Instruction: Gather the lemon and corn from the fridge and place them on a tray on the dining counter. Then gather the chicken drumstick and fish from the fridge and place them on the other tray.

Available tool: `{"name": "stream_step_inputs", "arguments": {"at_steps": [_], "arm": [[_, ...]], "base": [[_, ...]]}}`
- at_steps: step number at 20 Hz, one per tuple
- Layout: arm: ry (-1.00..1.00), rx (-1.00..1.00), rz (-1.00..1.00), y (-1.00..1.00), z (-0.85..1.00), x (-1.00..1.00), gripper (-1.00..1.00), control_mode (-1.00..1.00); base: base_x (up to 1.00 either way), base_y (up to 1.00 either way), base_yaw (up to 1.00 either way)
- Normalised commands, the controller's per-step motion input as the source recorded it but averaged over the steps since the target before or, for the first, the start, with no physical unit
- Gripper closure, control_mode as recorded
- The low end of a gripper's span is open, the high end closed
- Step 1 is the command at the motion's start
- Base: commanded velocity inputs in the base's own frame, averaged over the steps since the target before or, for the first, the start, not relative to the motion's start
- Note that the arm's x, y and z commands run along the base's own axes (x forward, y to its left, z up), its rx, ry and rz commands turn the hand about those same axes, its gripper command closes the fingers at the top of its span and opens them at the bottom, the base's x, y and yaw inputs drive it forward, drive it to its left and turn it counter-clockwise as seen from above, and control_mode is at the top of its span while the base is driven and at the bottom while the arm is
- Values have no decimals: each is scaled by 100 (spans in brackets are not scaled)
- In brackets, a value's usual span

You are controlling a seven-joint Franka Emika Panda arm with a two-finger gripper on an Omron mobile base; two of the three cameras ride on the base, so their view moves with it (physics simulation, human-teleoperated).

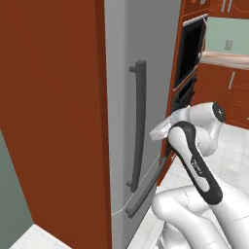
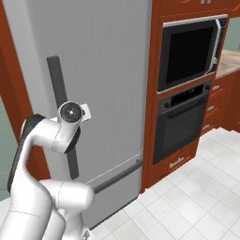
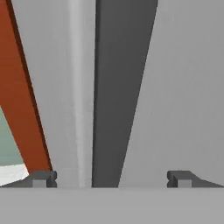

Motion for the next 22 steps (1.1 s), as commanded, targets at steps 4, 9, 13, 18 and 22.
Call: {"name": "stream_step_inputs", "arguments": {"at_steps": [4,9,13,18,22], "arm": [[0,5,44,5,-7,2,-100,-100],[-1,4,18,-2,-16,6,-100,-100],[-6,0,11,10,-7,1,-100,-100],[-6,0,4,8,-4,5,-100,-100],[0,0,0,3,0,26,-100,-100]], "base": [[0,0,0],[0,0,0],[0,0,0],[0,0,0],[0,0,0]]}}
